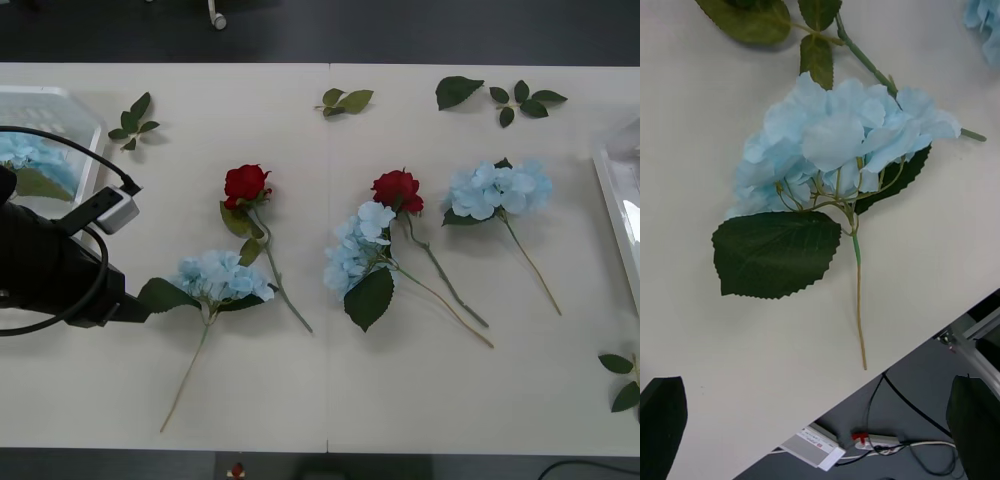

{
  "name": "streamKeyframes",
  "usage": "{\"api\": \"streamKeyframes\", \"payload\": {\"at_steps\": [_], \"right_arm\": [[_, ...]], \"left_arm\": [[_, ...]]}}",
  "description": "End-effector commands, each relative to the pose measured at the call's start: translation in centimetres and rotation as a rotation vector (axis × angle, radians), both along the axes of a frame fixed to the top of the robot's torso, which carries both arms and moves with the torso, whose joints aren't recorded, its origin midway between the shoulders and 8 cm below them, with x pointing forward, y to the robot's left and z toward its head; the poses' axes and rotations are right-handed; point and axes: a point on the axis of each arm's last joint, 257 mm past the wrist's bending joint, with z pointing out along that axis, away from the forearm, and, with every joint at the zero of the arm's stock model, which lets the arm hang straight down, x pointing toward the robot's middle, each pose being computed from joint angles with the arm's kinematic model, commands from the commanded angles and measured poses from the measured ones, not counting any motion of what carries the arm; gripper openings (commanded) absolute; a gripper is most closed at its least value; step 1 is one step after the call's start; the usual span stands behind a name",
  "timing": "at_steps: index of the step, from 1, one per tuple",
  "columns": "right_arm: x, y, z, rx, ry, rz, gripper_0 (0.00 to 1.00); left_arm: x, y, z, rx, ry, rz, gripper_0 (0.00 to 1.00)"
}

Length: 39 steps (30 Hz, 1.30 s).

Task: Put the red flowers into the right box and the blue flowers into the left box

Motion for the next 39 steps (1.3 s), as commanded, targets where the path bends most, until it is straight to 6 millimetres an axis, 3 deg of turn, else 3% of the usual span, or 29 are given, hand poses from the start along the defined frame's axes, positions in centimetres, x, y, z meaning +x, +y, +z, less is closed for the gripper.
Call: {"api": "streamKeyframes", "payload": {"at_steps": [1,12,19,20,21,22,23,24,27,30,34,39], "right_arm": [[-0.3,-2.5,-0.6,-0.038,-0.010,-0.050,0.00],[-0.2,-4.9,-5.3,-0.064,-0.057,-0.170,0.00],[0.1,-5.5,-5.8,-0.107,-0.075,-0.185,0.00],[0.1,-5.7,-5.7,-0.118,-0.077,-0.186,0.04],[0.2,-5.7,-5.6,-0.124,-0.075,-0.183,0.15],[0.4,-5.8,-5.4,-0.139,-0.076,-0.175,0.33],[0.4,-5.8,-5.4,-0.147,-0.072,-0.170,0.41],[0.5,-5.8,-5.3,-0.168,-0.066,-0.157,0.60],[0.9,-5.1,-5.1,-0.187,-0.036,-0.110,0.80],[1.1,-4.2,-4.8,-0.176,-0.006,-0.071,0.88],[1.8,-2.5,-4.0,-0.141,0.012,-0.023,0.89],[3.1,1.3,-2.5,-0.085,0.036,0.080,0.89]], "left_arm": [[-0.4,-0.5,-1.5,0.036,-0.019,-0.046,1.00],[0.1,-0.5,-6.8,0.039,-0.035,-0.044,1.00],[-0.2,-0.9,-9.6,0.022,0.024,-0.016,1.00],[-0.2,-1.0,-10.0,0.018,0.034,-0.006,1.00],[-0.2,-1.1,-10.2,0.015,0.039,-0.003,1.00],[-0.2,-1.4,-10.5,0.011,0.047,-0.001,1.00],[-0.2,-1.6,-10.6,0.011,0.047,-0.002,1.00],[-0.2,-2.0,-10.9,0.011,0.051,-0.005,1.00],[-0.4,-2.6,-11.5,0.007,0.064,0.015,1.00],[-0.4,-3.3,-12.0,0.008,0.061,0.017,1.00],[-0.1,-3.9,-12.7,0.014,0.044,0.029,1.00],[0.3,-4.5,-13.8,0.031,0.028,0.053,1.00]]}}
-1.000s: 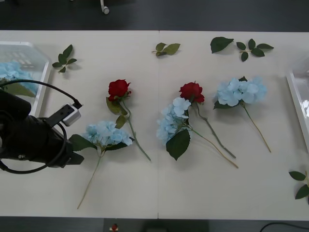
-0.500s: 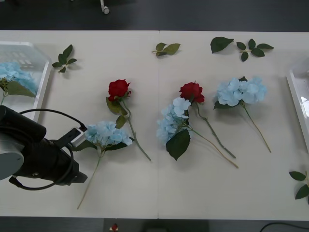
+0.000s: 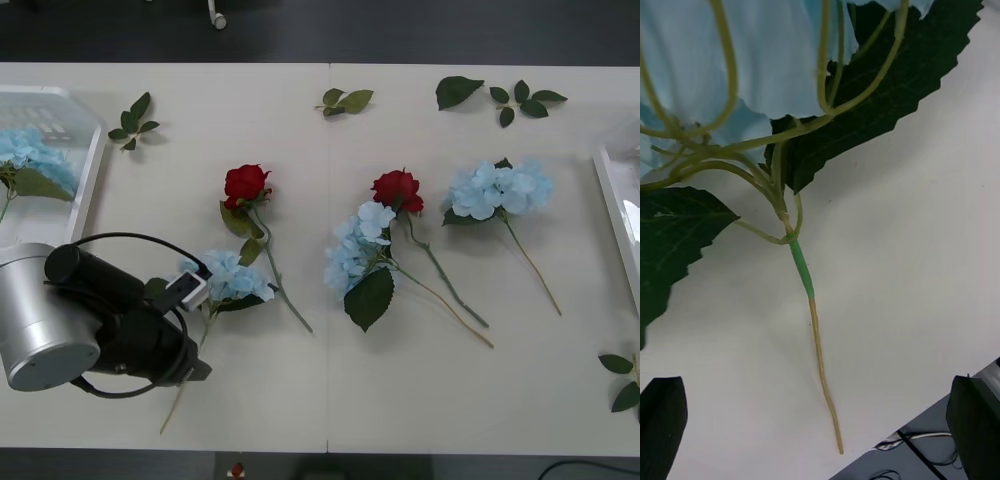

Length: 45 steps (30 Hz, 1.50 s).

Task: Put the red flowers into the right box and the blue flowers into the left box

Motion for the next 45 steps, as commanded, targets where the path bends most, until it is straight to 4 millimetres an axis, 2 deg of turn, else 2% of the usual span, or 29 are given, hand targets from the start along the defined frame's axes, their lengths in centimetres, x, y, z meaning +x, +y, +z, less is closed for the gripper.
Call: {"api": "streamKeyframes", "payload": {"at_steps": [1,3,4,6,7,9,10,11,12,14,17,19,21,23,25,28,31,36,38,41,42,45], "right_arm": [[1.5,1.1,4.2,-0.013,-0.018,0.068,0.89],[2.2,3.5,4.8,-0.008,-0.011,0.137,0.89],[2.4,4.2,4.8,0.003,-0.006,0.142,0.89],[3.1,7.1,5.4,0.038,0.005,0.156,0.89],[3.3,8.0,5.6,0.047,0.009,0.159,0.89],[3.8,11.4,5.8,0.087,0.028,0.166,0.89],[3.9,12.6,5.8,0.098,0.032,0.171,0.89],[4.0,14.9,5.9,0.128,0.047,0.167,0.89],[4.0,15.7,5.8,0.134,0.056,0.165,0.89],[4.0,18.5,6.0,0.144,0.068,0.167,0.89],[3.5,22.2,5.6,0.148,0.098,0.172,0.89],[3.3,24.0,5.3,0.148,0.109,0.178,0.89],[3.3,24.9,5.0,0.136,0.110,0.178,0.89],[3.3,25.8,4.4,0.123,0.121,0.169,0.89],[3.3,26.5,4.0,0.109,0.127,0.164,0.89],[3.6,27.4,3.1,0.097,0.139,0.145,0.89],[4.1,27.4,1.9,0.016,0.137,0.145,0.89],[4.9,28.9,0.2,-0.007,0.121,0.150,0.89],[5.2,29.3,-0.3,-0.022,0.113,0.154,0.90],[5.6,29.7,-1.2,-0.060,0.103,0.164,0.89],[5.6,30.0,-1.9,-0.067,0.109,0.166,0.89],[5.9,30.2,-2.8,-0.073,0.109,0.168,0.89]], "left_arm": [[1.6,-0.5,0.2,-0.011,-0.030,0.069,1.00],[2.1,-1.0,-0.6,-0.012,-0.035,0.075,1.00],[2.2,-1.1,-0.8,-0.015,-0.035,0.076,1.00],[2.7,-1.6,-1.6,-0.022,-0.036,0.080,1.00],[2.8,-1.8,-1.7,-0.027,-0.036,0.081,1.00],[3.3,-2.2,-2.3,-0.032,-0.040,0.082,1.00],[3.4,-2.3,-2.4,-0.032,-0.042,0.081,1.00],[3.5,-2.7,-2.5,-0.034,-0.046,0.079,1.00],[3.5,-2.7,-2.6,-0.033,-0.046,0.077,1.00],[3.5,-2.9,-2.7,-0.031,-0.052,0.072,1.00],[3.7,-2.8,-2.8,-0.023,-0.062,0.067,0.81],[3.7,-2.7,-2.9,-0.013,-0.070,0.062,0.80],[3.7,-2.6,-3.0,-0.011,-0.071,0.064,0.80],[3.7,-2.5,-3.2,-0.005,-0.074,0.061,0.71],[3.6,-2.5,-3.4,-0.002,-0.080,0.053,0.69],[3.5,-2.5,-3.8,-0.006,-0.079,0.055,0.69],[3.5,-2.4,-4.0,-0.002,-0.084,0.048,0.70],[3.5,-2.1,-4.1,0.008,-0.088,0.046,0.69],[3.6,-2.0,-4.1,0.010,-0.089,0.046,0.50],[3.6,-1.9,-4.2,0.018,-0.094,0.042,0.05],[3.6,-1.8,-4.2,0.018,-0.095,0.043,0.00],[3.6,-1.8,-4.3,0.020,-0.095,0.042,0.00]]}}
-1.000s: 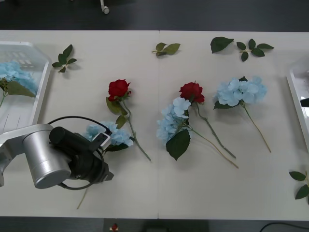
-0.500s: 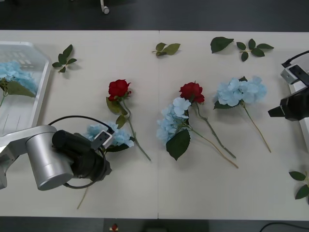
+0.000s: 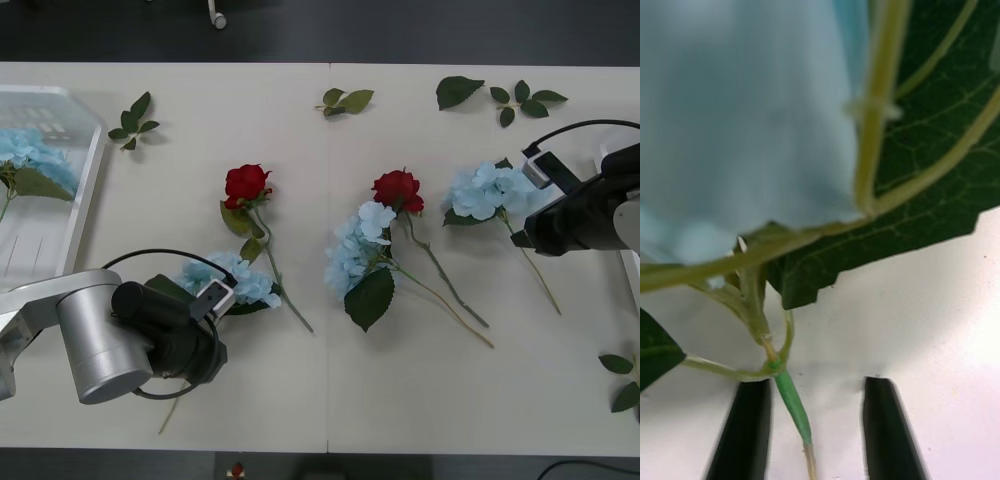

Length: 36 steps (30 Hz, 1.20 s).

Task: Put the red flowers into the right box and the blue flowers into the left box

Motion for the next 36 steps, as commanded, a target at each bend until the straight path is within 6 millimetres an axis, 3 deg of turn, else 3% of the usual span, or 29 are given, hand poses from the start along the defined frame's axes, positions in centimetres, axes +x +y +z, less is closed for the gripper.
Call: {"api": "streamKeyframes", "payload": {"at_steps": [1,10,21,29,36], "right_arm": [[1.3,0.6,-0.3,0.000,-0.021,-0.010,0.89],[2.8,1.0,-2.4,-0.002,-0.032,0.002,0.89],[3.3,1.1,-3.3,0.020,-0.030,-0.001,0.89],[3.6,1.5,-4.7,0.022,-0.024,0.012,0.89],[3.7,1.8,-5.2,0.028,-0.018,0.016,0.86]], "left_arm": [[0.8,0.3,0.6,-0.007,-0.017,0.030,0.00],[1.5,-0.2,2.5,-0.024,-0.056,0.014,0.00],[3.9,-0.7,7.7,-0.064,-0.154,0.007,0.00],[6.1,-0.2,14.1,-0.065,-0.216,0.055,0.00],[7.1,1.3,18.4,-0.098,-0.195,0.119,0.00]]}}
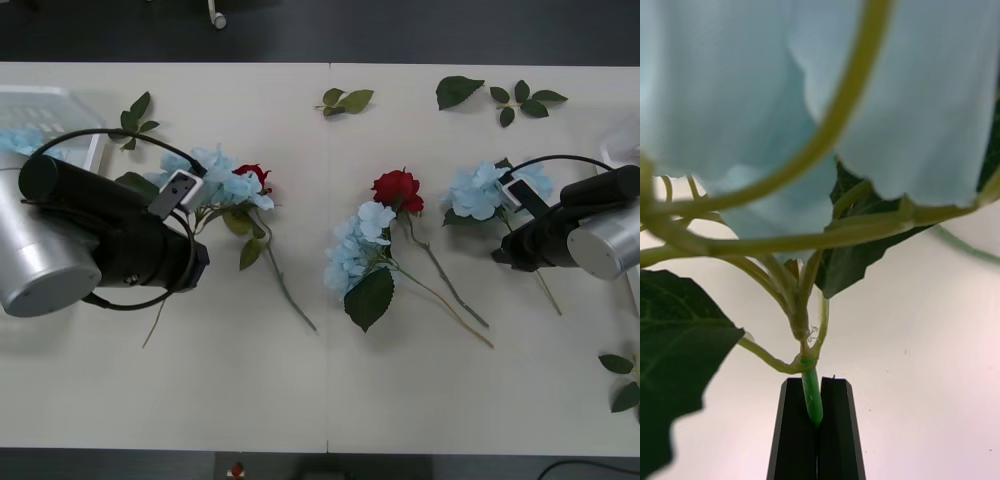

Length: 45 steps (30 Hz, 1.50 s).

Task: Put the red flowers into the right box and the blue flowers into the left box

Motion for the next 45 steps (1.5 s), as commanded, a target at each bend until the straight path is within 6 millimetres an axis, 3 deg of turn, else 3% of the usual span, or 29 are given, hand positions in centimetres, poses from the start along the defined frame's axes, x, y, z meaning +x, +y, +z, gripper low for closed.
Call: {"api": "streamKeyframes", "payload": {"at_steps": [1,3,7,10,14,16,25,29,32,40,43,45], "right_arm": [[1.5,2.0,1.5,0.029,-0.032,0.024,0.83],[1.6,2.1,1.4,0.027,-0.029,0.024,0.76],[1.8,2.2,1.0,0.019,-0.024,0.030,0.47],[2.0,2.4,1.0,0.025,-0.023,0.027,0.33],[2.1,2.3,1.0,0.023,-0.023,0.027,0.12],[2.2,2.4,1.1,0.023,-0.025,0.030,0.06],[2.6,1.9,3.5,0.084,-0.025,0.020,0.00],[2.3,2.2,5.7,0.147,-0.032,0.031,0.00],[1.8,2.4,8.5,0.247,-0.031,0.017,0.00],[1.1,4.0,16.7,0.601,-0.022,0.124,0.00],[0.8,4.7,19.2,0.667,-0.049,0.223,0.00],[0.4,6.2,20.8,0.738,-0.054,0.285,0.00]], "left_arm": [[0.8,1.8,3.4,-0.001,-0.013,0.030,0.00],[1.3,3.0,4.4,0.003,-0.008,0.050,0.00],[2.9,6.4,7.0,0.007,-0.004,0.091,0.00],[4.0,9.1,8.7,0.022,-0.020,0.120,0.00],[5.5,14.0,11.3,0.051,-0.046,0.178,0.00],[5.9,16.6,12.5,0.064,-0.051,0.211,0.00],[7.5,26.5,16.4,0.104,-0.083,0.318,0.00],[8.3,29.4,17.0,0.109,-0.099,0.353,0.00],[9.0,32.4,17.2,0.122,-0.112,0.387,0.00],[11.8,36.9,15.1,0.183,-0.132,0.422,0.00],[12.4,37.9,13.6,0.208,-0.130,0.436,0.00],[12.8,38.2,12.0,0.232,-0.133,0.433,0.00]]}}
